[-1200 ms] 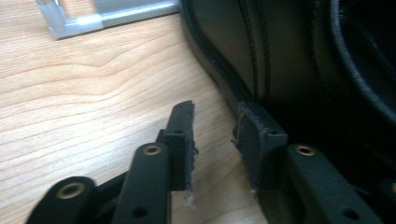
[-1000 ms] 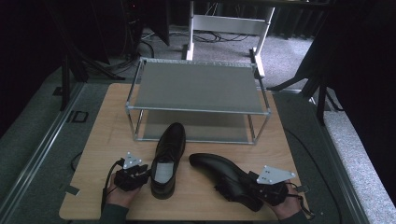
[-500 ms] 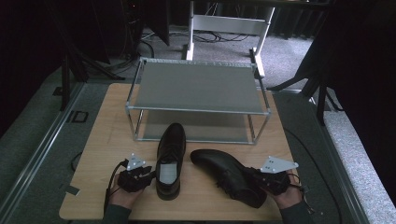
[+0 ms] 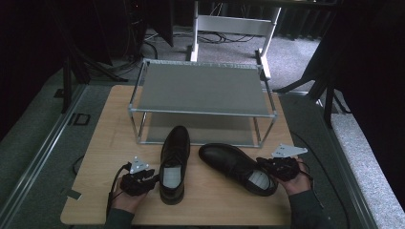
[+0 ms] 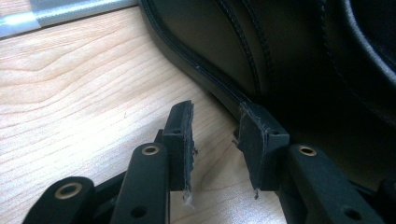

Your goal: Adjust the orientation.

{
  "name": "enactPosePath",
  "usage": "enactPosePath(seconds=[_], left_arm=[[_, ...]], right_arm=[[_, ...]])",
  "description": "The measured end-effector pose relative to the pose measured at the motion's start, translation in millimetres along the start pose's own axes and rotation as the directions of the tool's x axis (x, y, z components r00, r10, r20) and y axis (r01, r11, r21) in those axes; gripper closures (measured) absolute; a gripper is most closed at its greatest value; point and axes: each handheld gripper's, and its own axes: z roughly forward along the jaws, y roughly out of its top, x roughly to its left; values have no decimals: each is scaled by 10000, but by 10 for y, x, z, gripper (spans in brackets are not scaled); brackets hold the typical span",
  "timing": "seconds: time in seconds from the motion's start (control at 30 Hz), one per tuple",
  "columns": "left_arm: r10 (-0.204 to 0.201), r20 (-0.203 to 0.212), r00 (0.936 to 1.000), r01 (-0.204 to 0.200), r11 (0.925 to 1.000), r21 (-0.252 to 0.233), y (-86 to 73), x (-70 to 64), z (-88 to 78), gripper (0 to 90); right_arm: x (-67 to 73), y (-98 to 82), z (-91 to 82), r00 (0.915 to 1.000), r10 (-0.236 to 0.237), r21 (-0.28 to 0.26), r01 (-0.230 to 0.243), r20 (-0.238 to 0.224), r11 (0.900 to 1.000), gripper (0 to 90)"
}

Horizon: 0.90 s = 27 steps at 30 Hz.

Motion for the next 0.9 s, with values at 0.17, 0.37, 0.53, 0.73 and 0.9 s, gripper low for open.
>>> enactPosePath(seconds=[0.17, 0.37, 0.53, 0.73, 0.9], left_arm=[[-8, -5, 10000, 8, 10000, -26, -3, 1, 1, 650], [-22, -25, 10000, 22, 10000, -35, -6, 6, 4, 639], [-54, -46, 10000, 54, 10000, -38, -5, 14, 11, 630], [-138, -122, 9998, 138, 9999, -54, 4, 22, 21, 620], [-193, -173, 9997, 190, 9997, -139, 15, 50, 23, 607]], right_arm=[[-95, -62, -6, 9995, 279, -20, -280, -155, 9996, 900], [-187, -125, -66, 9973, 715, -198, -712, 164, 9973, 900], [-295, -154, -225, 9918, 1130, -636, -1091, 603, 9920, 900], [-262, -129, -307, 9960, 816, -839, -784, 359, 9934, 780], [-221, -101, -228, 9995, 300, -503, -295, 91, 9983, 669]])
